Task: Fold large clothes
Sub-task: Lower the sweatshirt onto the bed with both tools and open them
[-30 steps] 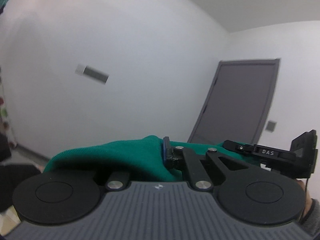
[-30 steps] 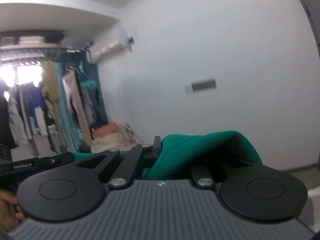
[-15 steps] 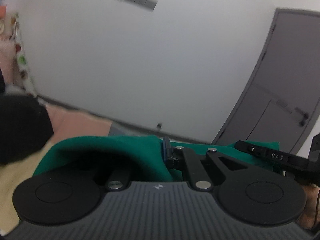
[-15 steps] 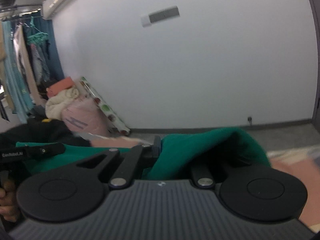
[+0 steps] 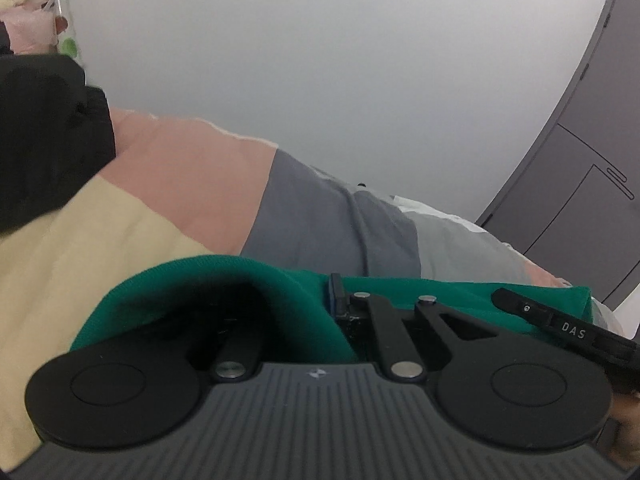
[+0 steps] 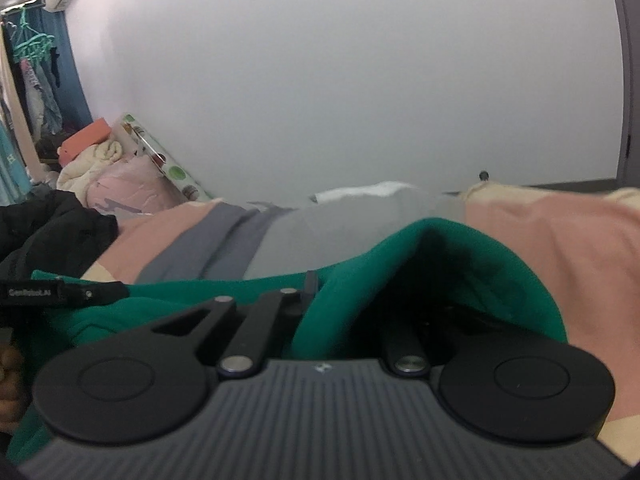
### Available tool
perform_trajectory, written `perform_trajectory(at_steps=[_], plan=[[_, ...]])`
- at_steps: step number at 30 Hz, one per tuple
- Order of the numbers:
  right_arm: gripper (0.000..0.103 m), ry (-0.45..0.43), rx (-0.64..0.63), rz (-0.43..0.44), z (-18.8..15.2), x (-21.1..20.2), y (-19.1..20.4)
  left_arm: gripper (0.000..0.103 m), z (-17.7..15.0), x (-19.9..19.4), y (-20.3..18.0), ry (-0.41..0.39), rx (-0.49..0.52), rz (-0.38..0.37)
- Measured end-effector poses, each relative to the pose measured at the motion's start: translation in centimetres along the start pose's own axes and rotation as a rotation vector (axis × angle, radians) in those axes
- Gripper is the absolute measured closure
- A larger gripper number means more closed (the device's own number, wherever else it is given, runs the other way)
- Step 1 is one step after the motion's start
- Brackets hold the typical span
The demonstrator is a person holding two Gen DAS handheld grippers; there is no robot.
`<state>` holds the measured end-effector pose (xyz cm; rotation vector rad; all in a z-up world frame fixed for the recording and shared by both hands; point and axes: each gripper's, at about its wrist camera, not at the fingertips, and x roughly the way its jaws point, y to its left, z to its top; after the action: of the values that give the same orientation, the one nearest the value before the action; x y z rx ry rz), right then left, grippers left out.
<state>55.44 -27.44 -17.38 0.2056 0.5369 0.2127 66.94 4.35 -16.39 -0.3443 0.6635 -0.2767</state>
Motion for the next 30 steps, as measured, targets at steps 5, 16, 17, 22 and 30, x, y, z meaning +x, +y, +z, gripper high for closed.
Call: perform_trajectory(at_steps=[5,16,17,22,30], plan=[[0.090,0.009,0.008,-0.003,-0.2,-0.6,-1.2,0.092,-0.7,-1.2,-0.6,0.011,-0.010,-0.006],[0.044,-0.020,-0.021,-0.026,0.3,-3.6,1.1,0.040,-2.0,-7.3,-3.2,-0.041,0.034,0.076],[0.044,-0.031,-0.019,-0.026,0.1,-4.6,1.2,0.040,-2.4,-8.4,-3.4,-0.050,0.032,0.081],[0.044,-0.071,-0.033,-0.041,-0.5,-9.5,2.7,0.040,-4.6,-15.1,-4.3,-0.094,0.032,0.097],[0.044,-0.145,-0.012,-0.086,-3.1,-21.8,4.7,0.040,-10.0,-27.4,-5.6,-0.123,0.035,0.158]])
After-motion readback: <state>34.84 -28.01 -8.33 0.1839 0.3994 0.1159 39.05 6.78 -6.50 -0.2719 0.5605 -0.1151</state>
